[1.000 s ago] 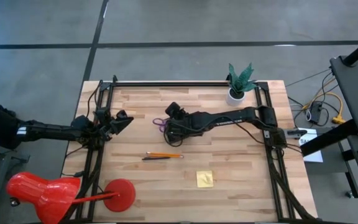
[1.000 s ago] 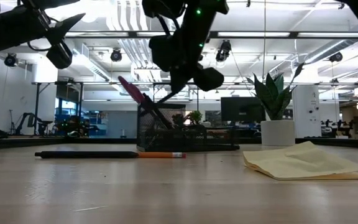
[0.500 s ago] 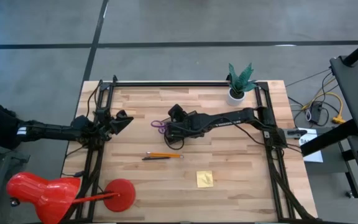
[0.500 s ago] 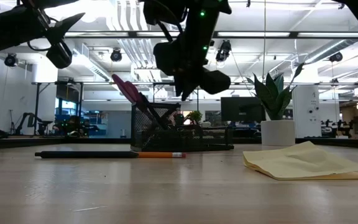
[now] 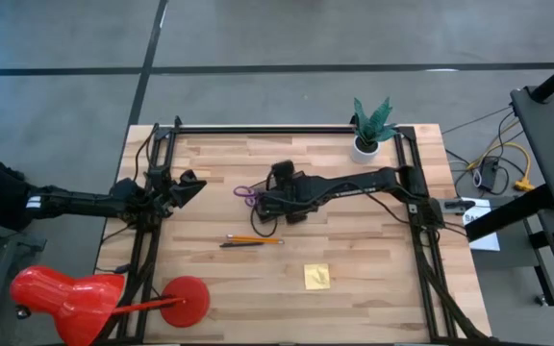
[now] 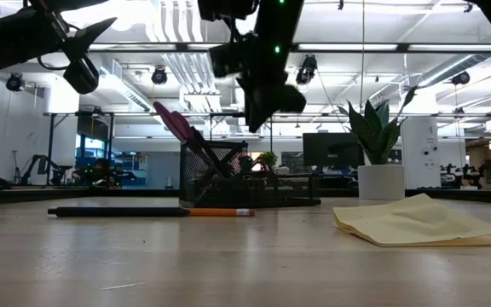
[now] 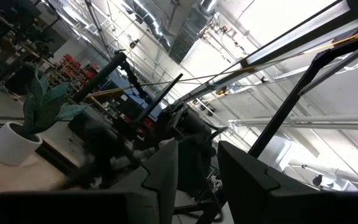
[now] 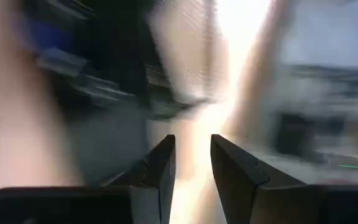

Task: Pick and place office supplies into organizer
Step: Put the black ballpen into the black desk organizer

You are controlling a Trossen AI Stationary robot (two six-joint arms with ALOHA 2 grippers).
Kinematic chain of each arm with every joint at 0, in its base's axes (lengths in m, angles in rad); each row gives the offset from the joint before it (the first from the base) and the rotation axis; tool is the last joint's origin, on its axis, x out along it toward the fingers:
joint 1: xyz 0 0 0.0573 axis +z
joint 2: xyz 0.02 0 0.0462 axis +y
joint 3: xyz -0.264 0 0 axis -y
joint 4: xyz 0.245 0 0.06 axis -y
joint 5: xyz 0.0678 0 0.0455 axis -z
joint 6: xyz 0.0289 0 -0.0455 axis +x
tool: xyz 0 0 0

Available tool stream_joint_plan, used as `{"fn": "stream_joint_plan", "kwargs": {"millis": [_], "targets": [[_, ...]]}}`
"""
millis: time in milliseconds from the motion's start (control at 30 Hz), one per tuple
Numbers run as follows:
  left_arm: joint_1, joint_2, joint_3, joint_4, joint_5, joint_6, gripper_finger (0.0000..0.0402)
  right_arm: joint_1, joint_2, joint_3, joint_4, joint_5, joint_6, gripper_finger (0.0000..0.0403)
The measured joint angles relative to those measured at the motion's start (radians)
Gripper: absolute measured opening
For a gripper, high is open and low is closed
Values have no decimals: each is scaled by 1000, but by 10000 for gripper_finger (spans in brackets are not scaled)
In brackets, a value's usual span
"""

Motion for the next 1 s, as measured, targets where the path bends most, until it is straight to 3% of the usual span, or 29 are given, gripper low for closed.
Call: {"fn": "stream_joint_plan", "kwargs": {"millis": [133,200,600,1000], "targets": [[0,0,0,0,8,0,99,-27,0,4,1,-632,322,84],[0,0,0,0,9,0,99,-31,3,-28,41,-766,397,82],[0,2,0,-2,45,-1,99,22,100,-82,211,-761,384,75],[0,1,0,-2,56,-2,99,47,155,-80,389,-736,256,70]]}}
